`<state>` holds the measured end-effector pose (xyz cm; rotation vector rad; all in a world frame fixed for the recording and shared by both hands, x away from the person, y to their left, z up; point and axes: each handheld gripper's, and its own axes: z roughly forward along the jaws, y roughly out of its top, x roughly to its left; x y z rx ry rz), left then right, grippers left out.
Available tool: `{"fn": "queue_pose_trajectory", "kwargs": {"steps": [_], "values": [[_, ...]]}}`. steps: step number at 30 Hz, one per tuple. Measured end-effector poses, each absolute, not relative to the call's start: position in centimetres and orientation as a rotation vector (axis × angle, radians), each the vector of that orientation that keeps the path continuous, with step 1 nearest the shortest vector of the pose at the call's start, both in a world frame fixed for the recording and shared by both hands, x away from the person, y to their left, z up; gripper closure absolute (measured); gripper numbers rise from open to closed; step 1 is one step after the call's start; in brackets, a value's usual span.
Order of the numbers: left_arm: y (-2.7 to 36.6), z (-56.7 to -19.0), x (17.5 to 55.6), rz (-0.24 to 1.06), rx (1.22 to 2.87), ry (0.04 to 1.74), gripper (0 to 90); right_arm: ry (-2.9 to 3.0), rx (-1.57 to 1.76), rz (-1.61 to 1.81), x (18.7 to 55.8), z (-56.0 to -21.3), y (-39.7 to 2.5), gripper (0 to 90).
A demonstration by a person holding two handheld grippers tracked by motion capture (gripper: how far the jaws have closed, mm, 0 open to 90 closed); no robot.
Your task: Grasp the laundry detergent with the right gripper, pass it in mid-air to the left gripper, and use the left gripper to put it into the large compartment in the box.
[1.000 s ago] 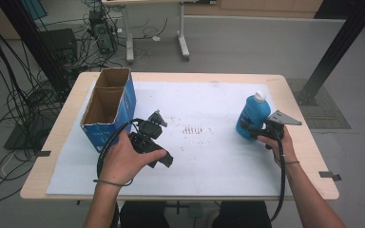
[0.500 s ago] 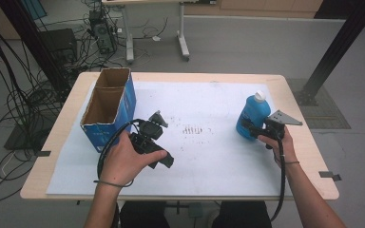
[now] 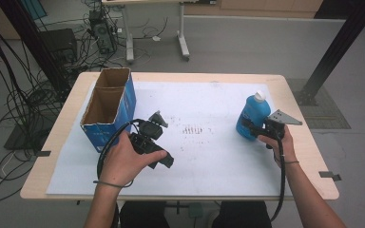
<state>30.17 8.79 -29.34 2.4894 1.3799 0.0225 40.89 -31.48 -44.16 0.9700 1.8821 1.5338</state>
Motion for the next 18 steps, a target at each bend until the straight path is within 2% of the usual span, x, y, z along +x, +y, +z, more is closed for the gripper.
{"fn": "queue_pose_trajectory", "kwargs": {"steps": [18], "values": [[8.69, -29.31, 30.22, 0.022, 2.494, 1.38, 8.9, 1.89, 0.955, 1.526, 40.88, -44.14, -31.48, 43.0]]}}
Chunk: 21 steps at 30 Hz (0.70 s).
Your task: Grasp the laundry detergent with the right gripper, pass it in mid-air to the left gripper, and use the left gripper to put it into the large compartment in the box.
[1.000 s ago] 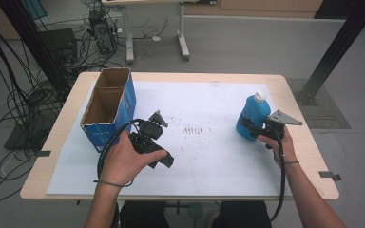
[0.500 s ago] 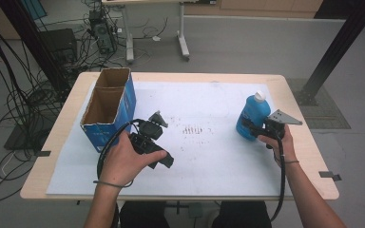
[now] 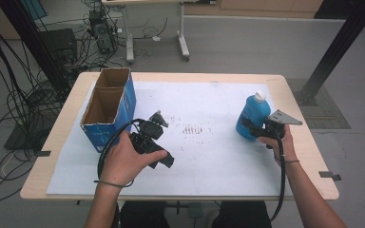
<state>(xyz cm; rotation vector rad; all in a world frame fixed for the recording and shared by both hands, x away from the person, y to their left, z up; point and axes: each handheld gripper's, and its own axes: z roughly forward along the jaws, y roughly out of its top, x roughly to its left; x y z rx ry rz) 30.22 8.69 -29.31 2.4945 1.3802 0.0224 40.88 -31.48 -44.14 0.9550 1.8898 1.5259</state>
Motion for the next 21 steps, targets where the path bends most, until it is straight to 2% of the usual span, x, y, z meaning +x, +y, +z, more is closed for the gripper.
{"fn": "queue_pose_trajectory", "kwargs": {"steps": [21], "values": [[8.7, -29.34, 30.19, 0.023, 2.494, 1.379, 8.8, 1.89, 0.954, 1.526, 40.88, -44.14, -31.48, 42.9]]}}
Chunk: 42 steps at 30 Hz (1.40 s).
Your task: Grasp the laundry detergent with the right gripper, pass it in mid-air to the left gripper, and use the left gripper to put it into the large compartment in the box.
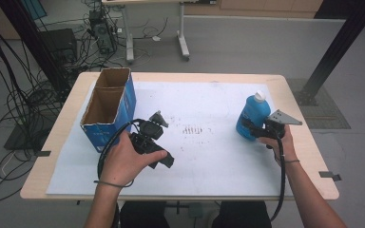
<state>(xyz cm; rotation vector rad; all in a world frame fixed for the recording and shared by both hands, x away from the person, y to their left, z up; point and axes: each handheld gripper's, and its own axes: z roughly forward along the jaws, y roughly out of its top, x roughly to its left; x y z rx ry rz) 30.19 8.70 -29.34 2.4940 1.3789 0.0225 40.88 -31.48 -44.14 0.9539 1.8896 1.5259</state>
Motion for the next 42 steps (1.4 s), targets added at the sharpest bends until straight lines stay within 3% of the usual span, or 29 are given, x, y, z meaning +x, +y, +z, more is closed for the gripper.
{"fn": "queue_pose_trajectory", "kwargs": {"steps": [42], "values": [[8.75, -29.24, 30.5, 0.034, 2.502, 1.38, 8.8, 1.889, 0.951, 1.534, 40.95, -44.19, -31.55, 42.8]]}}
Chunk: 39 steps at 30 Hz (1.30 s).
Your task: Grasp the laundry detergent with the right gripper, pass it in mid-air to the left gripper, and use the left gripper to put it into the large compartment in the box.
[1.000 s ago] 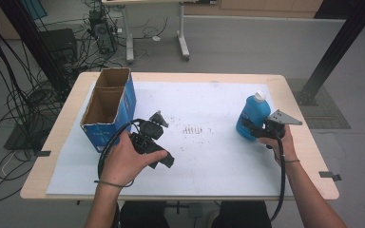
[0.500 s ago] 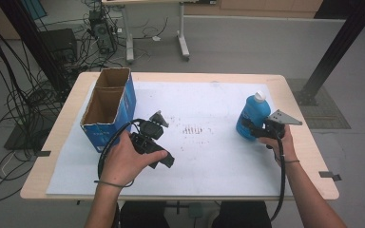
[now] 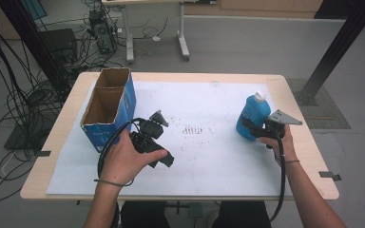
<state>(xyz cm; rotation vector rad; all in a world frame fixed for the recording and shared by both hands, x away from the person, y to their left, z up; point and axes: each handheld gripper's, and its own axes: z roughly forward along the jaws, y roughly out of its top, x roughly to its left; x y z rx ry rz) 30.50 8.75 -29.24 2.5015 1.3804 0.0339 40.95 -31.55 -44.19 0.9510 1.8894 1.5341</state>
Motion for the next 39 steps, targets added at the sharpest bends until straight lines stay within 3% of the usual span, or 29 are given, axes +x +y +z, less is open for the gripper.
{"fn": "queue_pose_trajectory", "kwargs": {"steps": [39], "values": [[9.1, -27.7, 32.5, 0.086, 2.531, 1.323, 8.7, 1.92, 0.958, 1.543, 40.8, -43.7, -31.6, 43.7]]}}
